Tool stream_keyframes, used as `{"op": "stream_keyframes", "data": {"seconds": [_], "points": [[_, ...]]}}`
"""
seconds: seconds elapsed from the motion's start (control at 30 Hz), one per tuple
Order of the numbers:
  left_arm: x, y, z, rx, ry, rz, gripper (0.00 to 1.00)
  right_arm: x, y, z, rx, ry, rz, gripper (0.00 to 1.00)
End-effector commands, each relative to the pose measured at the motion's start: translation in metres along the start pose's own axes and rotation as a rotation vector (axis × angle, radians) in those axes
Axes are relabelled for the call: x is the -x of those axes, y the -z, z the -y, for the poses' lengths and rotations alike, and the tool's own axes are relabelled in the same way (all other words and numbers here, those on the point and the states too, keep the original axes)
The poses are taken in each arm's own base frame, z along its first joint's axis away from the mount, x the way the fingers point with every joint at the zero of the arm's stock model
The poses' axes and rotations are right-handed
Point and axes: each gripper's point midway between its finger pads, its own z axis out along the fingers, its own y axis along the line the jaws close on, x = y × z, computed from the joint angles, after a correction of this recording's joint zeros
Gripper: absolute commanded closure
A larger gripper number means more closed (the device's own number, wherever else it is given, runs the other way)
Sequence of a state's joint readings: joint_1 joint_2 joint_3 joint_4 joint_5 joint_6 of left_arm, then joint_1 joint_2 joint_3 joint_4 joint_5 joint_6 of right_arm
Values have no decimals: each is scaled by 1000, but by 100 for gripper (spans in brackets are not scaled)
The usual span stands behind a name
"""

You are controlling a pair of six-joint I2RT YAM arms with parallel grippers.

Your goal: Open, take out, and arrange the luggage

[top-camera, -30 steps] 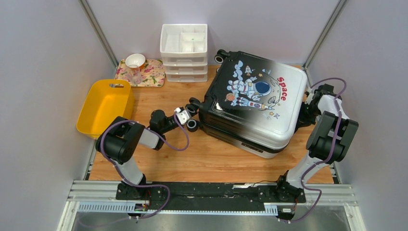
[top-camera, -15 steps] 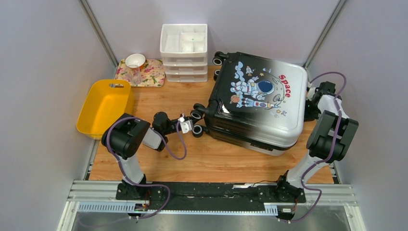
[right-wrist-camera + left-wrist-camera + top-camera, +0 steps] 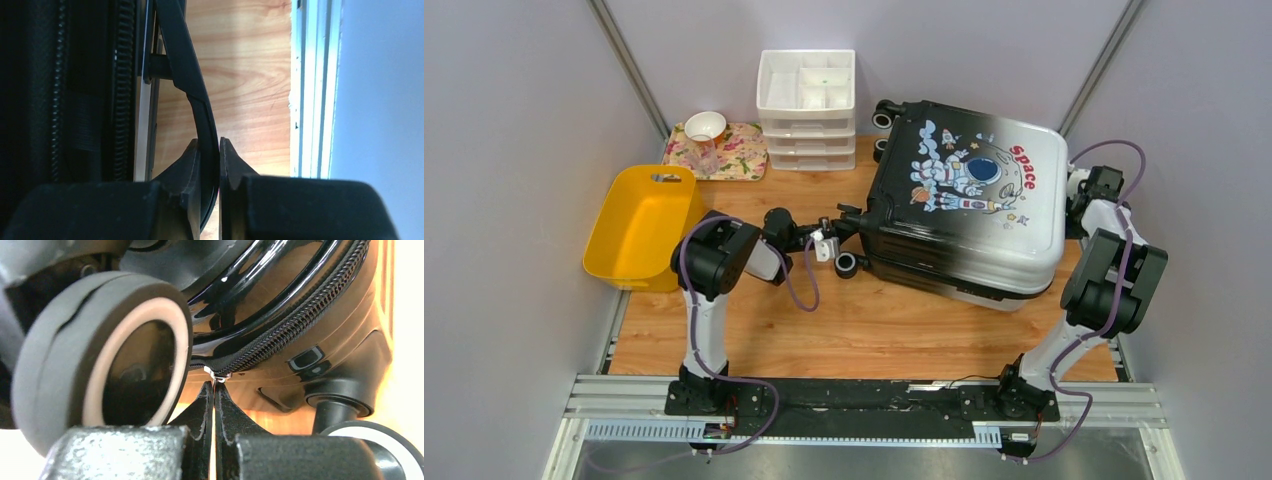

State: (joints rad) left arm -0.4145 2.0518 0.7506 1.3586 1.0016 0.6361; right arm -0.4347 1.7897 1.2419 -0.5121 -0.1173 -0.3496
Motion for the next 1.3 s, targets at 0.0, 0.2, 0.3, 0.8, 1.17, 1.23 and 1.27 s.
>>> {"op": "stream_keyframes", "data": {"seconds": [0.0,0.2,0.3,0.8,1.17,1.23,1.27], "points": [[19,-7,-100,322,-382,27,100,-6,-22,44,-215,371,-60,100],[6,-15,-118,384,-443,-1,100,-3,-22,39,-201,380,-50,100],[-4,-23,-131,448,-448,-24,100,-2,-22,35,-193,383,-47,100],[47,-14,-57,267,-278,51,100,37,38,40,-96,52,-49,52],[85,-25,-16,210,-240,97,100,120,187,87,-301,13,263,30],[90,-26,-15,217,-234,99,100,149,214,61,-255,65,392,23],[95,-29,-11,211,-234,110,100,159,225,61,-289,71,429,19]]}}
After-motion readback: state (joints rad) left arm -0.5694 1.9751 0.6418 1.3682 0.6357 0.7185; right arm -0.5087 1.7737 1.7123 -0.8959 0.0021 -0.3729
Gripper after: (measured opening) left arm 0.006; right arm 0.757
